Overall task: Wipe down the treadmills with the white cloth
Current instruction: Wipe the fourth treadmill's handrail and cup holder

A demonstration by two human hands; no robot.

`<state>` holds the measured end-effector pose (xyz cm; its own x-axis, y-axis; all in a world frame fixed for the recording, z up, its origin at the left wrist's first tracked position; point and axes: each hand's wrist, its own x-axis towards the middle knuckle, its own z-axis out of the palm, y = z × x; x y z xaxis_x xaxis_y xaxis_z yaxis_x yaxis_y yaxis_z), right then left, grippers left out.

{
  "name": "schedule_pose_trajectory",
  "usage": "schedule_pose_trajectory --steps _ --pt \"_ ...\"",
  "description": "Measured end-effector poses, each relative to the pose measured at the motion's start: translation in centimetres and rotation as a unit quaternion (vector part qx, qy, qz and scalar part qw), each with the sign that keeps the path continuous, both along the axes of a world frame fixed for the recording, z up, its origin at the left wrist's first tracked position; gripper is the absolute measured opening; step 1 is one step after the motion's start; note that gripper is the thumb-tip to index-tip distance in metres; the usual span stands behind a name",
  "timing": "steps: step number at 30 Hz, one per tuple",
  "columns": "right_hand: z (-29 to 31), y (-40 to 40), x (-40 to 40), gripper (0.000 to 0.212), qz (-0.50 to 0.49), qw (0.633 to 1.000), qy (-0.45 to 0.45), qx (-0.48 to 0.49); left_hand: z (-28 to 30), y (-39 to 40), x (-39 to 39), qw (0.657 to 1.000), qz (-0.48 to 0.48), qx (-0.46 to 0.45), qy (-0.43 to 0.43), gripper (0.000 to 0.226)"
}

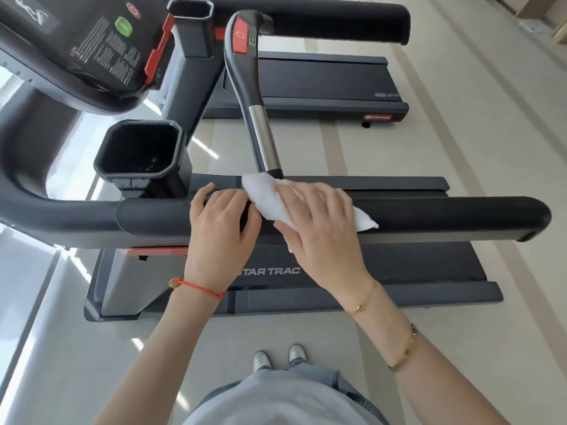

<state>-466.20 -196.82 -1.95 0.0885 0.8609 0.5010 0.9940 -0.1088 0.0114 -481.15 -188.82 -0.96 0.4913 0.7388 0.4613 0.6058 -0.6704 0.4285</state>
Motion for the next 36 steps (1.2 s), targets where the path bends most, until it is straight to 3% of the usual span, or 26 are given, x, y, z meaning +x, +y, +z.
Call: schedule_pose_trajectory --steps 3,8,12,18,24,29,33,36 --pt "0.3 -1.8 3.8 0.042 0.007 1.0 -0.023 -0.006 0.0 -0.1 -0.1 1.0 -0.005 -0.005 -0.002 0.018" --pt "1.9 -0.2 5.6 0.041 -0.118 0.993 0.023 -0.009 0.4 -0.1 -0.1 1.0 -0.005 -0.015 -0.002 0.021" --pt "2.2 2.4 3.2 0.041 -0.058 0.997 0.022 -0.043 0.6 -0.2 -0.1 1.0 -0.003 -0.013 0.002 0.02" --pt "0.0 -2.1 4.2 0.036 0.026 0.999 0.009 0.047 0.3 -0.2 -0.1 1.0 -0.005 -0.014 0.006 0.02" --pt "1.4 -0.9 6.4 0.035 -0.166 0.984 0.038 0.055 0.4 -0.3 -0.2 1.0 -0.01 -0.013 0.004 0.02" --pt "0.0 1.1 0.4 0.031 -0.054 0.995 0.032 0.071 0.6 -0.2 -0.3 0.999 -0.009 -0.022 0.026 0.02" --pt "-0.4 -0.2 2.2 0.034 0.006 0.997 -0.002 0.082 0.9 -0.5 0.0 0.999 0.002 -0.026 0.045 0.02" --pt "-0.3 -2.0 5.7 0.03 -0.021 0.995 -0.004 0.097 1.3 -1.0 0.9 0.999 0.004 -0.021 0.041 0.02"
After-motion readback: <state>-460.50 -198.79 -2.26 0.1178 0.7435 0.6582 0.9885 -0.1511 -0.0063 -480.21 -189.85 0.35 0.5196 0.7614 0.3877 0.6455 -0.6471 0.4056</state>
